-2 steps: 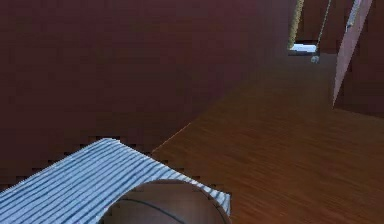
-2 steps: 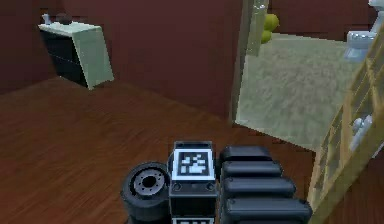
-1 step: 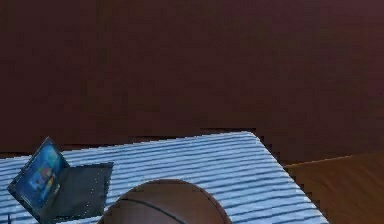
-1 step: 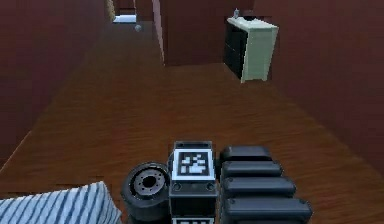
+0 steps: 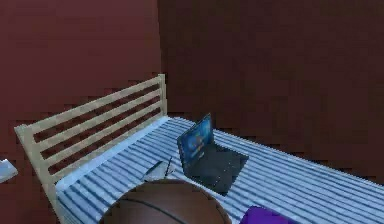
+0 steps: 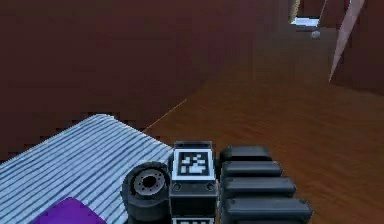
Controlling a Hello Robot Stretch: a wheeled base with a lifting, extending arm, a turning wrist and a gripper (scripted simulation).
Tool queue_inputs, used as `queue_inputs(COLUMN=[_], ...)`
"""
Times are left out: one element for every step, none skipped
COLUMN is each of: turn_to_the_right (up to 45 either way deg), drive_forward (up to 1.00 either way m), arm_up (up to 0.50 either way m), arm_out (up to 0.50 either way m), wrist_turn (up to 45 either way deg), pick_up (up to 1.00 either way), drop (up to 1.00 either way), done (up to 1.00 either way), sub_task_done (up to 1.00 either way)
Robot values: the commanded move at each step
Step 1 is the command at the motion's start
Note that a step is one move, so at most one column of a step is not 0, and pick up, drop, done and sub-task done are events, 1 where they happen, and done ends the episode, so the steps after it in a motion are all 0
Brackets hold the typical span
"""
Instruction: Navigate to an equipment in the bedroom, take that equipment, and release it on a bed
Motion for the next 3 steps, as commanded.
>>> queue_inputs(turn_to_the_right=[-42.0,0.0,0.0], drive_forward=[0.0,0.0,0.0], arm_up=[0.0,0.0,0.0], arm_out=[0.0,0.42,0.0], wrist_turn=[0.0,0.0,39.0], pick_up=[0.0,0.0,0.0], drop=[0.0,0.0,0.0], done=[0.0,0.0,0.0], sub_task_done=[0.0,0.0,0.0])
